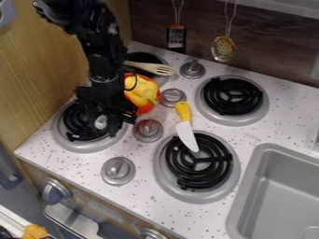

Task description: Put the orange pot with the yellow capsicum on the top right burner

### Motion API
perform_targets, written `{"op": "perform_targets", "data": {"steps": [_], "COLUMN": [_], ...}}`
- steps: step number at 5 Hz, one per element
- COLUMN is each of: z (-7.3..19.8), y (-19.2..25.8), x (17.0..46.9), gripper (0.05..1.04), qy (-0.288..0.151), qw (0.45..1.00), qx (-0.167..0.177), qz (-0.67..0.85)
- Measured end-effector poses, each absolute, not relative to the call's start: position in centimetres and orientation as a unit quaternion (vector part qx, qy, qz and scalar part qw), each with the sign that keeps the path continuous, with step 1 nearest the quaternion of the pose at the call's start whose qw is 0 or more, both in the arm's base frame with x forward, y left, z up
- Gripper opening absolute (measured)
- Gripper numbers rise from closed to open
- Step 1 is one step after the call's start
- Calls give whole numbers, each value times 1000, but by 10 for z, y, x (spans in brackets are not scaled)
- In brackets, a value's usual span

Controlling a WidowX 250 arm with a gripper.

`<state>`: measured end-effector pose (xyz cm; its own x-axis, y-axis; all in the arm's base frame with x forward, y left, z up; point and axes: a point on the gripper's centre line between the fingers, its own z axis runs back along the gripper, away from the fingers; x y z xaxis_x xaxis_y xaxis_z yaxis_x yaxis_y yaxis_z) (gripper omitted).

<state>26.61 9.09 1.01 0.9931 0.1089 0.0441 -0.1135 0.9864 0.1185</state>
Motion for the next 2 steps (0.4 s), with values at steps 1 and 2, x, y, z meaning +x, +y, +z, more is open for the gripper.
{"op": "perform_targets", "data": {"steps": [1, 2], "z": [17, 23], "y": [86, 73], "x": [267, 276], "gripper": [385, 385], "qy": [-7, -16], "qw": [997, 998], "qx": [63, 61], "qz": [43, 17]}}
